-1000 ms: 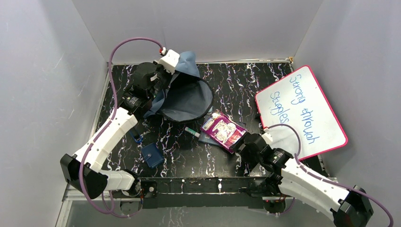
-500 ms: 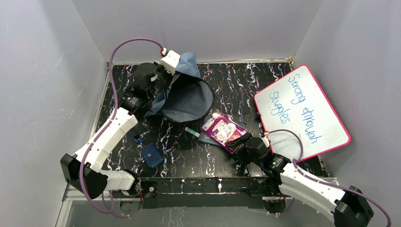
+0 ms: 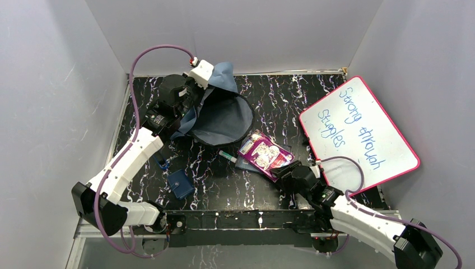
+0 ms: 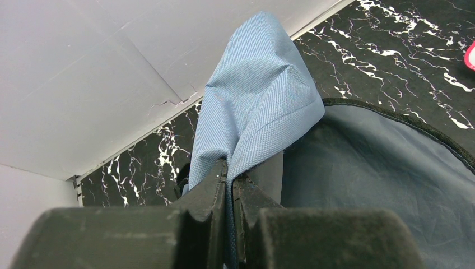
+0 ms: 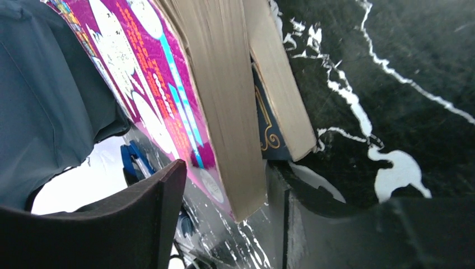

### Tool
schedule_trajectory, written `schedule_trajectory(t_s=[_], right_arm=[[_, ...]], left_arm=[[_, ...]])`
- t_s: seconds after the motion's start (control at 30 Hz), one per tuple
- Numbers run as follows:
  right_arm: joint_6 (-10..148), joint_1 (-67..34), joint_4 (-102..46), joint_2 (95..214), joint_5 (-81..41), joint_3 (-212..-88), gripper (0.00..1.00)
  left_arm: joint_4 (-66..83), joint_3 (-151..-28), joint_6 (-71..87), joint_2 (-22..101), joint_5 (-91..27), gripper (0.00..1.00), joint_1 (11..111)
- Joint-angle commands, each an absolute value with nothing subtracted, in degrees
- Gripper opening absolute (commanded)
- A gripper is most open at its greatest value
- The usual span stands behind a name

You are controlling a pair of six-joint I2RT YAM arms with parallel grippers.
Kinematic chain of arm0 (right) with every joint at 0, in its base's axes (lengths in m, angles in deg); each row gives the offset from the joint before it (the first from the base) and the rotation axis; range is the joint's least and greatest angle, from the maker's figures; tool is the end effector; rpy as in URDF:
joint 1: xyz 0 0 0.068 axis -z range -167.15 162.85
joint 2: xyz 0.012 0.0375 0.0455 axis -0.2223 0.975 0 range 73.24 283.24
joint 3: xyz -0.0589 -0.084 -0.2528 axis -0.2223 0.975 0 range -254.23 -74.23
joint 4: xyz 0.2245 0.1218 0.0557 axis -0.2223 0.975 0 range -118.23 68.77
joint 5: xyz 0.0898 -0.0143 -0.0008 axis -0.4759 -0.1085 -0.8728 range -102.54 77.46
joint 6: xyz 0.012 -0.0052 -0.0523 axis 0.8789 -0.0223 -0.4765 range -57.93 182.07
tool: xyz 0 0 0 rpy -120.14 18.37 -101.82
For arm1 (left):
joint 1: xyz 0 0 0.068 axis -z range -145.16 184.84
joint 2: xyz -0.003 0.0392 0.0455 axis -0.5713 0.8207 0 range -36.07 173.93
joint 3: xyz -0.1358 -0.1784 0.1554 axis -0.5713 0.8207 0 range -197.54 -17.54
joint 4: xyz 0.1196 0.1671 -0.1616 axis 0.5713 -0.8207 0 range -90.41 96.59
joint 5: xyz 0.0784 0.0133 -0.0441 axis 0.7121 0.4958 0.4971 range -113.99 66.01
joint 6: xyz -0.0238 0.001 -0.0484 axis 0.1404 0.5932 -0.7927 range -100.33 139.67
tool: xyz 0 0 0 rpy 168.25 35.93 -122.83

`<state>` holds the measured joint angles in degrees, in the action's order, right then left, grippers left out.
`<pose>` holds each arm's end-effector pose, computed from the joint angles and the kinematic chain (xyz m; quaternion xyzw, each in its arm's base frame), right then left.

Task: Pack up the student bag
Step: Pick up the book from the center of the board.

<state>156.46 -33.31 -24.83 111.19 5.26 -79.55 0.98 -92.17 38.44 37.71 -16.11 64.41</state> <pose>0.1032 0.0918 0.1307 0.4238 0.7748 0.3755 0.2811 0.2626 -0.1434 0.4215 0.2580 0.6888 -0.0132 0.6773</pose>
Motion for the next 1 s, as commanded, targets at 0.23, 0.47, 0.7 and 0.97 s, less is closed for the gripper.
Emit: schedule_trajectory(t_s=[0.23,0.47,0.7,0.97], right_arm=[[150.86,-33.13,-25.48,105.99,10.74,-77.91,0.26],[140.68,-33.17,-15.58,99.56,11.22,-86.48,0.0],[124.45,-33.2,-12.01,103.42,15.61,-97.9,0.0],[100.28,-33.22,-14.5,108.54,20.68,-109.79,0.0]], left_arm=[[2.1,-92.24,37.6,36.87,-16.96,0.0,64.55],[2.17,-92.29,37.84,37.13,-16.49,0.0,64.6],[2.14,-92.49,37.87,37.57,-16.52,0.0,64.57],[2.27,-91.88,38.37,37.13,-15.51,0.0,64.6]])
